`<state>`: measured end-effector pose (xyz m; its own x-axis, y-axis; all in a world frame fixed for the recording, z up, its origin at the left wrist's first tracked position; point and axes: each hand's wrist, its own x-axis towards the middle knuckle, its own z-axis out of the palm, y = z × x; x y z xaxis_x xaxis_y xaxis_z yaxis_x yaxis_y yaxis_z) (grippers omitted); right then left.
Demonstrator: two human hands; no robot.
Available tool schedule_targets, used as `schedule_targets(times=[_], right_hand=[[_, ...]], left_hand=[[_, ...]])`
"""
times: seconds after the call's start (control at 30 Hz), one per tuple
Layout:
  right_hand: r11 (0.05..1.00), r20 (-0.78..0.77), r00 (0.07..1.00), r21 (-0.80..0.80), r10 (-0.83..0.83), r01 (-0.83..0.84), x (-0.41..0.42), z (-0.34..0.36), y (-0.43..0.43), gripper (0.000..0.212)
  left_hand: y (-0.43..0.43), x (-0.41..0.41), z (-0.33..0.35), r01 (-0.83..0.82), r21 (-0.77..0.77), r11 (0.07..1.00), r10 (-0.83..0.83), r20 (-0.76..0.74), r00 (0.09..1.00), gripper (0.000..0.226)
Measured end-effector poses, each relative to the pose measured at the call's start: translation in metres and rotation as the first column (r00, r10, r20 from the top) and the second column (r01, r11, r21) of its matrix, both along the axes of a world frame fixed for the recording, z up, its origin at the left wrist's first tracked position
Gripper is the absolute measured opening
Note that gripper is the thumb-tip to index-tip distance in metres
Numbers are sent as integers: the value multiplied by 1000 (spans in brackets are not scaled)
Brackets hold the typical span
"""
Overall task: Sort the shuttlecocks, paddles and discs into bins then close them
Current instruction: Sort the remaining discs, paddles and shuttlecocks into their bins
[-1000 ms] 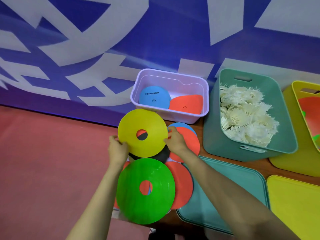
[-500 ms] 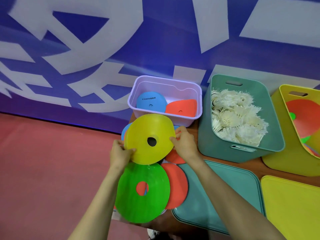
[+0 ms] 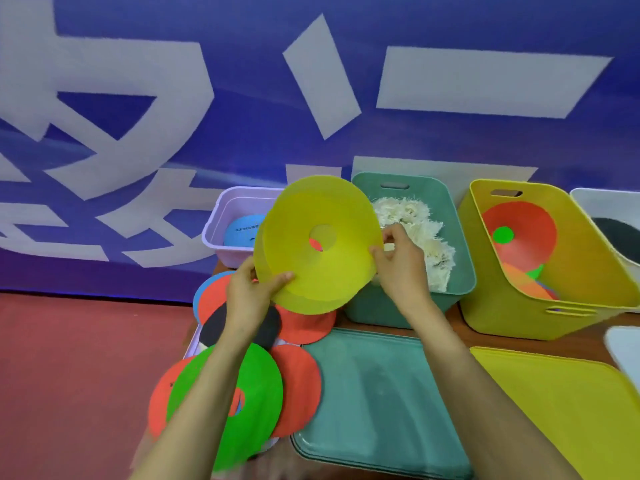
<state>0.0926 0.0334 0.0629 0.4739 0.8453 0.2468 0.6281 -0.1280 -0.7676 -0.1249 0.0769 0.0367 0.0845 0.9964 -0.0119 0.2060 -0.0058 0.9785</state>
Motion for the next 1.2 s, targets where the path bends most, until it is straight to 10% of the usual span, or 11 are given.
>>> schedule_targets(times=[0.2, 0.67, 0.93, 1.2], right_hand=[[983, 24, 985, 74, -170, 168, 119, 18, -31, 12], [902, 65, 900, 56, -432, 429, 356, 31, -83, 19], [945, 174, 934, -38, -313, 324, 411, 11, -48, 26], [948, 313, 946, -267, -87, 176, 439, -29, -5, 29]], left_hand=[[-7, 113, 24, 145, 15, 989, -145, -34, 989, 6], [-43, 355, 51, 425, -63, 903, -421, -325, 847, 48], [-35, 437, 30, 617, -149, 773, -467, -792, 393, 48], [-21, 467, -3, 631, -296, 717, -448, -889, 91, 30]])
